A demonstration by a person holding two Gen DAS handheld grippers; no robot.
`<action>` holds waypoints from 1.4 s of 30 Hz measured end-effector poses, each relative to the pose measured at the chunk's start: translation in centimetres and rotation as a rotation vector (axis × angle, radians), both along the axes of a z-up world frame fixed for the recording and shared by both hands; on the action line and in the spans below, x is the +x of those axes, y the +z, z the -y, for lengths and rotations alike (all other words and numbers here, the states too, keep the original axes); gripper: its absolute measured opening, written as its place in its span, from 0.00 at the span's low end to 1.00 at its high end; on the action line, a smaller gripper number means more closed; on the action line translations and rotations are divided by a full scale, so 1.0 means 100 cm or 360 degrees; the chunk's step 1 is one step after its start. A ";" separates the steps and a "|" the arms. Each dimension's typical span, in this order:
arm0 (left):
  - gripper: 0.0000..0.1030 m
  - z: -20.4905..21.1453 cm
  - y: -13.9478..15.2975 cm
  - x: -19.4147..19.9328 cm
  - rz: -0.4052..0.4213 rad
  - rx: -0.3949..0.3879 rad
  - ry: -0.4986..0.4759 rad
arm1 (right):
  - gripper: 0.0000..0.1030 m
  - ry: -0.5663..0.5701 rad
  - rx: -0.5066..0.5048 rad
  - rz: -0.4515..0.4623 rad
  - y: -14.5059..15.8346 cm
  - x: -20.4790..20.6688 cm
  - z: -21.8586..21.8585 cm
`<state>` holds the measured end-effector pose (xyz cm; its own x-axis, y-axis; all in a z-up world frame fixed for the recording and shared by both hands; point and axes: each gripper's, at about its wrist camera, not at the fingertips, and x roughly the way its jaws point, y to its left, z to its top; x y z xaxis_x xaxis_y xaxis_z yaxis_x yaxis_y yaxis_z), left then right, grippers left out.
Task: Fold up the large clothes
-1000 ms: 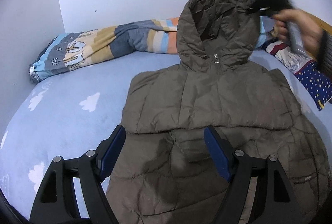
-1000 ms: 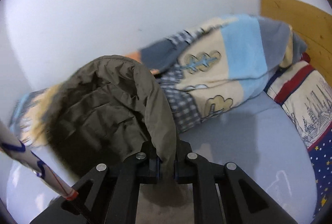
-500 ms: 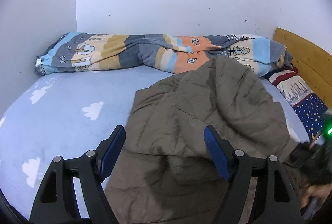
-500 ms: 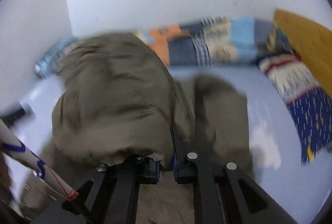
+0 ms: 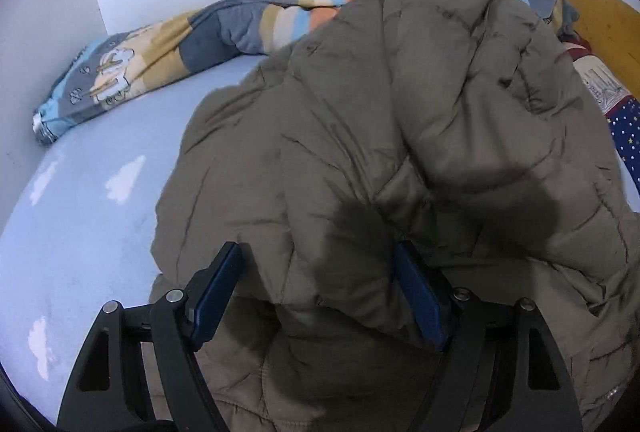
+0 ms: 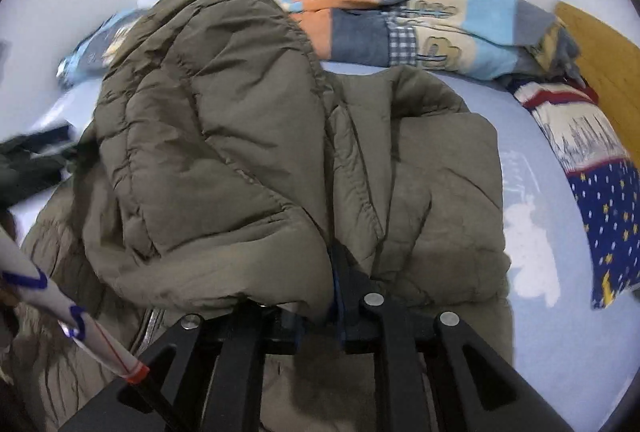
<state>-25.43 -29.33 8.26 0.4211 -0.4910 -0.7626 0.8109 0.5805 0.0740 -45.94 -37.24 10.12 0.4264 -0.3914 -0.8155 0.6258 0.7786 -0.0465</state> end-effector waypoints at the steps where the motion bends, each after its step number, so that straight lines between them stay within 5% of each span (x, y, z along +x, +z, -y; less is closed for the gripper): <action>1: 0.75 0.000 0.002 0.001 -0.0004 -0.0001 -0.0002 | 0.16 0.0061 0.0002 -0.0037 0.008 -0.002 -0.005; 3: 0.75 0.000 0.005 0.002 0.0023 -0.0008 -0.0002 | 0.23 0.0111 -0.0022 -0.0080 0.021 -0.008 -0.012; 5: 0.75 -0.001 0.004 0.002 0.0020 -0.0011 0.0011 | 0.59 0.0158 -0.0028 -0.0046 0.041 -0.022 -0.018; 6: 0.75 -0.002 0.004 0.000 0.0012 -0.0013 0.0020 | 0.61 0.0156 -0.0048 0.0032 0.050 -0.028 -0.017; 10: 0.75 -0.006 0.012 -0.006 0.0035 -0.0047 0.0029 | 0.62 -0.0003 0.0006 0.0358 0.076 -0.040 0.000; 13: 0.75 -0.011 0.029 -0.017 0.0127 -0.0129 0.0014 | 0.62 -0.0163 -0.0011 0.0522 0.068 -0.028 0.009; 19: 0.75 -0.012 0.045 -0.045 0.0250 -0.0277 -0.0133 | 0.37 -0.0216 0.0137 0.0439 0.016 0.011 0.027; 26: 0.76 0.009 0.001 -0.034 0.0048 -0.0016 -0.0149 | 0.37 -0.0179 0.0283 0.0172 -0.031 0.032 0.030; 34: 0.76 0.007 0.007 -0.036 0.0045 -0.0047 -0.0153 | 0.37 -0.0166 0.0293 0.0199 -0.016 0.029 0.031; 42: 0.76 0.004 0.007 -0.032 0.0030 -0.0060 -0.0157 | 0.37 -0.0164 0.0097 0.0457 0.036 0.018 0.026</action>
<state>-28.65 -29.75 9.00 0.3831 -0.5593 -0.7351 0.8630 0.5004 0.0690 -44.14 -39.84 13.73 0.6033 -0.3984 -0.6909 0.6822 0.7064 0.1885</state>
